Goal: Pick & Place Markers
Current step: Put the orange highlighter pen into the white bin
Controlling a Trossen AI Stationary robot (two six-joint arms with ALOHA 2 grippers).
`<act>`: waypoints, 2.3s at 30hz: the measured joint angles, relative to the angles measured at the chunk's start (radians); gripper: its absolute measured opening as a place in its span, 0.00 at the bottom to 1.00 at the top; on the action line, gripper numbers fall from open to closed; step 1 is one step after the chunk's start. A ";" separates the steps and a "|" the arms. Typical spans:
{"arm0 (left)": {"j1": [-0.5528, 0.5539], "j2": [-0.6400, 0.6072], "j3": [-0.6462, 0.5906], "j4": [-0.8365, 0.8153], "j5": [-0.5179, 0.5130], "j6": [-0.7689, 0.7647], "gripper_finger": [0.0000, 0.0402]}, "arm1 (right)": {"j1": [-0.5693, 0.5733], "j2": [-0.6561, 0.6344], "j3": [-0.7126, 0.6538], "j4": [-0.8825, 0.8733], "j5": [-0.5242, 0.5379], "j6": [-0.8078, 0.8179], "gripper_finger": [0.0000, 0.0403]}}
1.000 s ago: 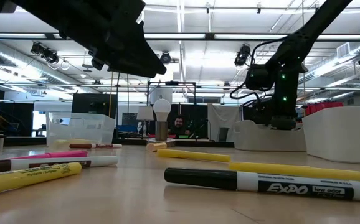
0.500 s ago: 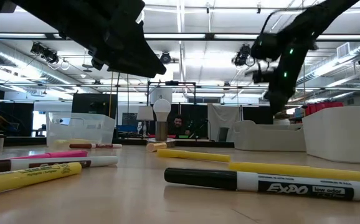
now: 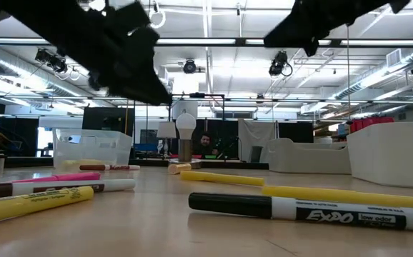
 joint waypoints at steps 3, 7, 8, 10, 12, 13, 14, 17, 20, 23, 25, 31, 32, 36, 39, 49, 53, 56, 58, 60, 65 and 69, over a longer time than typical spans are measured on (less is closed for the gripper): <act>0.029 0.000 0.000 -0.122 -0.019 -0.211 0.49 | 0.100 0.037 -0.098 0.249 0.030 -0.017 0.16; 0.107 0.000 -0.013 -0.142 0.072 -0.275 0.50 | 0.171 0.099 -0.221 0.535 0.039 -0.011 0.13; 0.129 0.000 -0.023 -0.127 0.097 -0.259 0.52 | 0.181 0.114 -0.243 0.584 0.039 0.001 0.12; 0.174 0.000 -0.046 -0.078 0.141 -0.216 0.57 | 0.194 0.142 -0.283 0.662 0.040 0.023 0.12; 0.223 0.000 -0.066 -0.029 0.185 -0.192 0.62 | 0.203 0.161 -0.307 0.705 0.039 0.046 0.11; 0.248 0.000 -0.074 -0.016 0.208 -0.192 0.65 | 0.204 0.168 -0.309 0.710 0.040 0.058 0.11; 0.269 0.002 -0.082 -0.003 0.225 -0.194 0.68 | 0.204 0.175 -0.310 0.712 0.039 0.070 0.11; 0.322 0.022 -0.100 0.037 0.250 -0.187 0.72 | 0.205 0.184 -0.311 0.714 0.038 0.084 0.11; 0.351 0.062 -0.102 0.086 0.252 -0.191 0.72 | 0.205 0.188 -0.311 0.720 0.038 0.083 0.11; 0.362 0.106 -0.103 0.157 0.254 -0.177 0.69 | 0.205 0.189 -0.311 0.729 0.039 0.081 0.11; 0.362 0.133 -0.102 0.198 0.266 -0.155 0.67 | 0.205 0.189 -0.311 0.735 0.039 0.082 0.11; 0.367 0.198 -0.101 0.243 0.281 -0.143 0.60 | 0.205 0.189 -0.311 0.733 0.038 0.081 0.11; 0.370 0.206 -0.102 0.241 0.277 -0.144 0.59 | 0.205 0.189 -0.311 0.735 0.038 0.081 0.11; 0.379 0.239 -0.101 0.254 0.269 -0.162 0.56 | 0.205 0.189 -0.311 0.735 0.038 0.083 0.11; 0.381 0.255 -0.100 0.260 0.258 -0.160 0.53 | 0.205 0.189 -0.311 0.734 0.038 0.084 0.11; 0.383 0.259 -0.099 0.263 0.279 -0.096 0.30 | 0.205 0.189 -0.311 0.720 0.038 0.084 0.11; 0.362 0.251 -0.099 0.261 0.284 -0.027 0.19 | 0.205 0.189 -0.311 0.693 0.038 0.084 0.11; 0.329 0.225 -0.100 0.235 0.256 0.028 0.19 | 0.205 0.189 -0.311 0.662 0.038 0.093 0.11; 0.301 0.192 -0.101 0.237 0.225 0.068 0.19 | 0.205 0.195 -0.311 0.649 0.038 0.094 0.11; 0.269 0.148 -0.098 0.252 0.178 0.101 0.19 | 0.205 0.215 -0.311 0.645 0.038 0.095 0.11; 0.183 0.073 -0.099 0.376 0.106 0.238 0.19 | 0.191 0.308 -0.311 0.671 0.028 0.138 0.14; 0.124 0.063 -0.098 0.573 0.126 0.406 0.20 | 0.182 0.425 -0.310 0.835 -0.006 0.171 0.26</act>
